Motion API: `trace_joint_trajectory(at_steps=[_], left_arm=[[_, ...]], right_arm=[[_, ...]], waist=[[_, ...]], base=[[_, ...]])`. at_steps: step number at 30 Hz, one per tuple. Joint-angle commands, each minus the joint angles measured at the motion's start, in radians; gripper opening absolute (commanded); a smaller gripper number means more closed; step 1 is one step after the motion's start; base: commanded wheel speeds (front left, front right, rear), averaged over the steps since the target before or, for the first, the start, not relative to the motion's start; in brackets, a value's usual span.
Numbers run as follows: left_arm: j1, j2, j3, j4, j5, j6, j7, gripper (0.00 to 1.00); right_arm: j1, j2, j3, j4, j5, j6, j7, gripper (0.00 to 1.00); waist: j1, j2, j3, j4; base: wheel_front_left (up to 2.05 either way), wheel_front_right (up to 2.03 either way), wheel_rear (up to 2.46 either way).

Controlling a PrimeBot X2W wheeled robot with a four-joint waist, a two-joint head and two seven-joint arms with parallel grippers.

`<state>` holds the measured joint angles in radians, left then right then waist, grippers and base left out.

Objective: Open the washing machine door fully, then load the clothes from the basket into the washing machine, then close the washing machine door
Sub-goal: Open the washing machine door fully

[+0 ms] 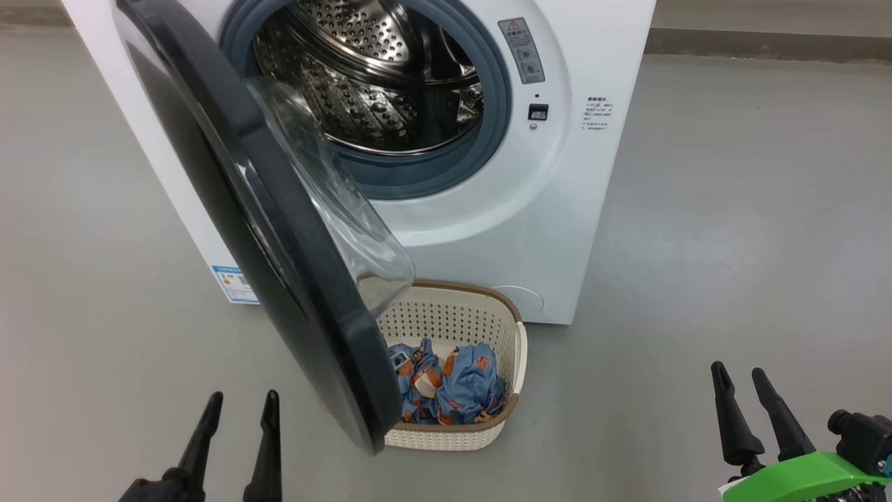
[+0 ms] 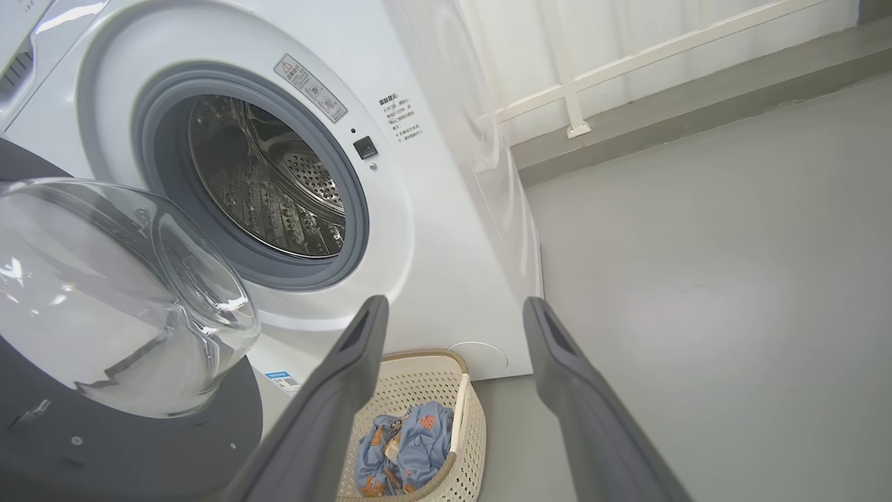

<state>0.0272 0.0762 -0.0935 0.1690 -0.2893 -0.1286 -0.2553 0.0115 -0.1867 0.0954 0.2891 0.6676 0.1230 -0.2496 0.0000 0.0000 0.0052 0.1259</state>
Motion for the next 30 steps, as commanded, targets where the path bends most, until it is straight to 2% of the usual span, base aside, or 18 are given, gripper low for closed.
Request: trace_joint_trajectory(at_steps=[1, 7, 8, 9, 14, 18, 19, 22, 23, 26, 30], left_arm=[[-0.023, 0.009, 0.032, -0.024, 0.003, -0.002, -0.006, 1.0], [-0.029, 0.004, 0.036, -0.022, -0.018, -0.002, -0.006, 1.0], [-0.033, 0.001, 0.039, -0.025, -0.03, -0.002, -0.006, 0.39], [-0.037, -0.001, 0.041, -0.03, -0.038, -0.002, -0.006, 0.0], [-0.064, -0.014, 0.074, -0.111, -0.078, -0.002, -0.006, 0.0], [-0.09, -0.022, 0.103, -0.241, -0.074, -0.002, -0.006, 0.0], [-0.102, -0.024, 0.091, -0.327, -0.068, -0.002, -0.006, 0.0], [-0.119, -0.025, 0.031, -0.447, -0.079, 0.014, -0.006, 0.0], [-0.119, -0.025, 0.031, -0.447, -0.079, 0.014, -0.006, 0.0], [-0.124, -0.026, -0.067, -0.51, -0.096, 0.032, -0.006, 0.0], [-0.132, -0.026, -0.194, -0.53, -0.083, 0.036, -0.006, 0.0]], right_arm=[[-0.008, -0.012, 0.018, -0.019, -0.017, 0.008, -0.012, 1.0], [-0.01, -0.013, 0.018, -0.013, -0.021, 0.008, -0.012, 1.0], [-0.009, -0.013, 0.017, -0.013, -0.022, 0.008, -0.012, 1.0], [-0.008, -0.012, 0.015, -0.013, -0.023, 0.008, -0.012, 1.0], [-0.004, -0.01, 0.004, -0.018, -0.017, 0.008, -0.012, 1.0], [-0.004, -0.013, -0.001, -0.024, -0.015, 0.008, -0.012, 1.0], [-0.002, -0.011, -0.01, -0.028, -0.014, 0.008, -0.012, 1.0], [0.0, -0.011, -0.016, -0.031, -0.017, 0.008, -0.012, 1.0], [0.0, -0.011, -0.016, -0.031, -0.017, 0.008, -0.012, 1.0], [0.004, -0.009, -0.021, -0.033, -0.021, 0.008, -0.012, 1.0], [0.005, -0.007, -0.021, -0.033, -0.025, 0.008, -0.012, 1.0]], waist=[[0.0, 0.0, 0.001, 0.001], [0.0, 0.0, 0.003, 0.006], [0.0, 0.0, 0.002, 0.007], [0.0, 0.0, 0.002, 0.008], [0.0, 0.0, 0.001, 0.014], [0.0, 0.0, 0.0, 0.016], [0.0, 0.0, -0.001, 0.018], [0.0, 0.0, -0.001, 0.02], [0.0, 0.0, -0.001, 0.02], [0.0, 0.0, -0.002, 0.022], [0.0, 0.0, -0.002, 0.018]], base=[[0.0, 0.0, 0.0], [0.0, 0.0, 0.0], [0.0, 0.0, 0.0], [0.0, 0.0, 0.0], [0.0, 0.0, 0.0], [0.0, 0.0, 0.0], [0.0, 0.0, 0.0], [0.0, 0.0, 0.0], [0.0, 0.0, 0.0], [0.0, 0.0, 0.0], [0.0, 0.0, 0.0]])
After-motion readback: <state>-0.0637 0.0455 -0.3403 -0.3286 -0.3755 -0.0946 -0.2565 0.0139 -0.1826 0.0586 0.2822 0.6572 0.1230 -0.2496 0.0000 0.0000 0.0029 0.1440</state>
